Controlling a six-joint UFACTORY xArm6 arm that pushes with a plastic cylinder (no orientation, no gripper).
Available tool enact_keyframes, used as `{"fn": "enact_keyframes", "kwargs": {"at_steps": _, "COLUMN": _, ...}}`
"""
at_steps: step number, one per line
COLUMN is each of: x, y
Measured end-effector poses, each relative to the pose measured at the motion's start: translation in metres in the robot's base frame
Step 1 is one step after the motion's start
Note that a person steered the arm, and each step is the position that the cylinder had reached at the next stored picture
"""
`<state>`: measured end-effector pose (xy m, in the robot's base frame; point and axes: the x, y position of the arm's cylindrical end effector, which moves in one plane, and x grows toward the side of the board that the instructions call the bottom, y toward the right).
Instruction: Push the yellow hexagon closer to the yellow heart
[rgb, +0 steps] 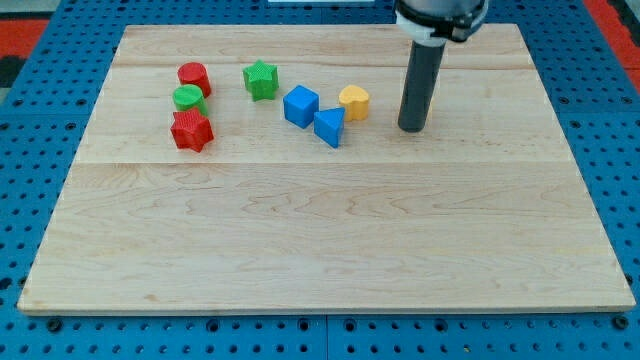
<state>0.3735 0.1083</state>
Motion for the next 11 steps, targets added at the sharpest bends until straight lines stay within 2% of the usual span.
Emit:
{"fn": "enact_keyframes", "kwargs": {"at_steps": 1, "x": -0.025, "y": 0.008}}
{"fn": "enact_keyframes", "kwargs": {"at_steps": 2, "x": -0.024, "y": 0.036}}
{"fn": "enact_keyframes", "kwargs": {"at_steps": 3, "x": -0.026, "y": 0.091}}
{"fn": "enact_keyframes", "kwargs": {"at_steps": 4, "x": -0.062, "y": 0.102}}
{"fn": "enact_keyframes", "kwargs": {"at_steps": 5, "x": -0.075, "y": 0.088}}
{"fn": "enact_keyframes", "kwargs": {"at_steps": 6, "x": -0.059, "y": 0.109}}
{"fn": "enact_keyframes", "kwargs": {"at_steps": 7, "x": -0.040, "y": 0.101}}
{"fn": "enact_keyframes", "kwargs": {"at_steps": 8, "x": -0.049, "y": 0.096}}
{"fn": "enact_keyframes", "kwargs": {"at_steps": 11, "x": -0.068, "y": 0.007}}
